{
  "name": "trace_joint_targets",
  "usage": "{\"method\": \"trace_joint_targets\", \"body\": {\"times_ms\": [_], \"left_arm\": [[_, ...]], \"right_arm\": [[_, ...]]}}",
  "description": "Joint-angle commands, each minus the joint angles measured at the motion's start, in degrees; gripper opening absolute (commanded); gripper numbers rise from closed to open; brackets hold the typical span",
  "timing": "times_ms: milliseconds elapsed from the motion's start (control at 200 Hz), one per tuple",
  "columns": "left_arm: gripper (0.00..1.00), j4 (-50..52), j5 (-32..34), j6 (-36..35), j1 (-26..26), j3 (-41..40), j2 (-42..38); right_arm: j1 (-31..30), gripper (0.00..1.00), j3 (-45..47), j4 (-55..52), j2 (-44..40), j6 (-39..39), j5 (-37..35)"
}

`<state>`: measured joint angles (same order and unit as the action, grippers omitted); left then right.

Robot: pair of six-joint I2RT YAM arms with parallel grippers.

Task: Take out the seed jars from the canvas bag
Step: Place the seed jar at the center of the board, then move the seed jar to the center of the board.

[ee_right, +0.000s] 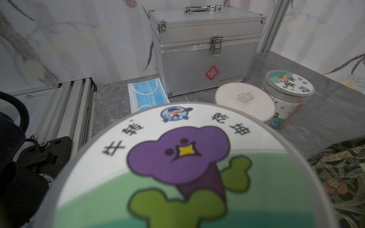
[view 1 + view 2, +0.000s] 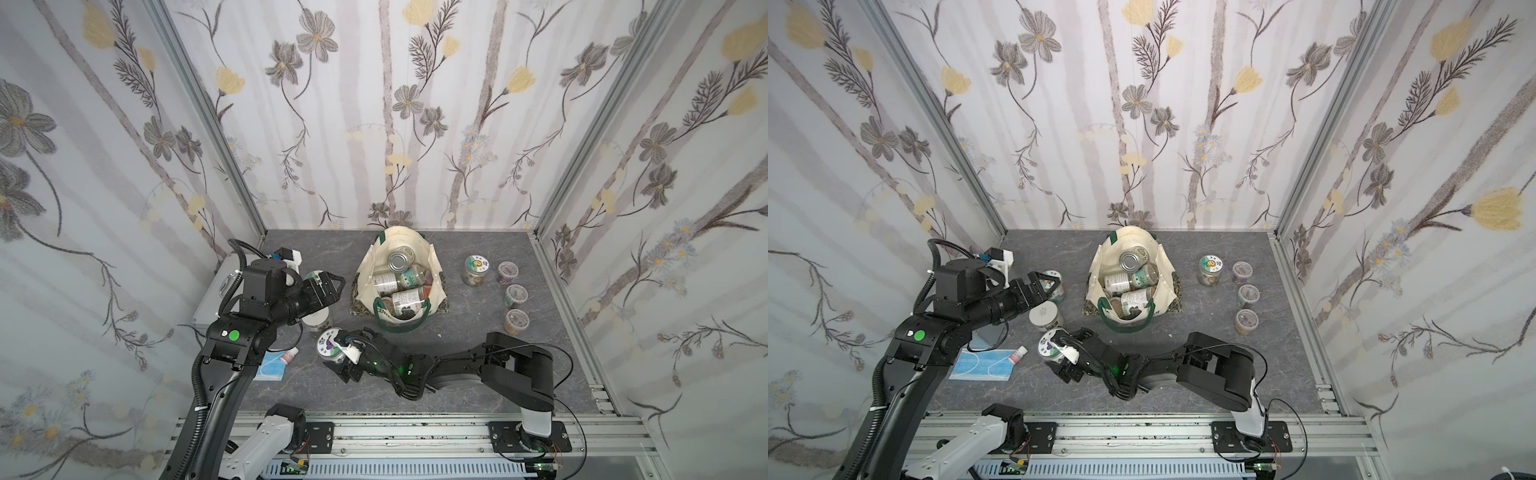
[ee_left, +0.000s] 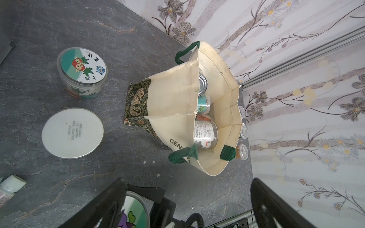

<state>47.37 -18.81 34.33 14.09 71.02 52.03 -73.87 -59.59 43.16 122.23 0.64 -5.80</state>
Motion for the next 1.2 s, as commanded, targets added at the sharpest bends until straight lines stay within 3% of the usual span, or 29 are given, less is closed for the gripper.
{"method": "trace_joint_targets", "body": {"times_ms": [0, 225, 535, 1049, 1129, 1194], "left_arm": [[1.00, -3.05, -0.44, 1.74, -0.22, -0.61, 0.15], [1.00, -4.04, -1.07, 1.97, -0.21, -0.71, 1.55], [1.00, -6.12, -1.41, 2.58, -0.28, -1.49, 3.38], [1.00, -9.45, -0.45, 2.28, -0.30, -2.12, 5.76], [1.00, -9.79, -0.31, 2.09, -0.39, -2.14, 6.11], [1.00, -9.92, -0.39, 2.00, -0.39, -2.03, 6.40]], "right_arm": [[-0.05, 0.81, -3.52, 5.09, 3.88, 1.67, 1.76], [0.14, 0.83, -10.13, 4.49, 11.34, 3.48, 2.60], [1.77, 0.99, -12.86, 2.45, 16.54, 6.55, 3.09], [1.43, 1.00, 4.71, 1.23, -1.96, 6.29, 5.74], [1.36, 0.93, 6.24, -0.47, -2.83, 6.32, 5.54], [1.37, 0.79, 6.64, -2.00, -3.06, 6.09, 5.89]]}}
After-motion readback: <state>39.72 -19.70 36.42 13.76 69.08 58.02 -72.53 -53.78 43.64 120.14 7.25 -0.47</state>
